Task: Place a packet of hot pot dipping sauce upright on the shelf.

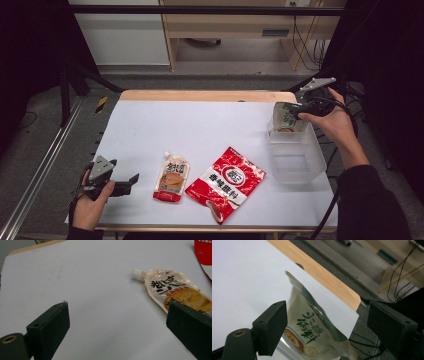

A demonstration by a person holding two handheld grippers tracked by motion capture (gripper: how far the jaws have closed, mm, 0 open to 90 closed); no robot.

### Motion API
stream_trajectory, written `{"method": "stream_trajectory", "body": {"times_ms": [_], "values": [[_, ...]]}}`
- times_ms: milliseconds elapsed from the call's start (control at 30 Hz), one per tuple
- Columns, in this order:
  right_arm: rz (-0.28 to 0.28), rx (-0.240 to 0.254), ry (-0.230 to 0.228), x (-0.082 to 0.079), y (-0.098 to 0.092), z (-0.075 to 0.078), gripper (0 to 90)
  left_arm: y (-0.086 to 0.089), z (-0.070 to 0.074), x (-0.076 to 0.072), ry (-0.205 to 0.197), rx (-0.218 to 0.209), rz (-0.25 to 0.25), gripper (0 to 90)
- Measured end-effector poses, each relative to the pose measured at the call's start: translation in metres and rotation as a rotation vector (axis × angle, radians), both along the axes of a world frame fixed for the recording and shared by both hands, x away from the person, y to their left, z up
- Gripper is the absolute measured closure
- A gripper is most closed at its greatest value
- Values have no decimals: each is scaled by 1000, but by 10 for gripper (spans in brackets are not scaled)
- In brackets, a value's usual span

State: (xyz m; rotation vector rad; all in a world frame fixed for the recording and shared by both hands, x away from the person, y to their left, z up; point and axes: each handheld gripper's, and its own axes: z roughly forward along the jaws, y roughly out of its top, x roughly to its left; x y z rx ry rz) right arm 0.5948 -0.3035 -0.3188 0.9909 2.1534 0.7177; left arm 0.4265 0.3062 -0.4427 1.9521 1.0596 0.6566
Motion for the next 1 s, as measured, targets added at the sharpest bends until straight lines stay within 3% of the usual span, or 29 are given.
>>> {"method": "stream_trajectory", "body": {"times_ms": [300, 433, 733, 1000], "values": [[97, 27, -85, -42, 28, 28, 138, -5, 0, -1, 10, 18, -25, 48], [132, 40, -97, -53, 41, 29, 137, -6, 0, -1, 12, 21, -31, 48], [249, 75, -70, -78, 99, 19, 173, -14, -1, -2, 13, 32, -64, 47], [347, 111, -18, -96, 164, -5, 233, -23, -2, -4, 12, 52, -90, 47]]}}
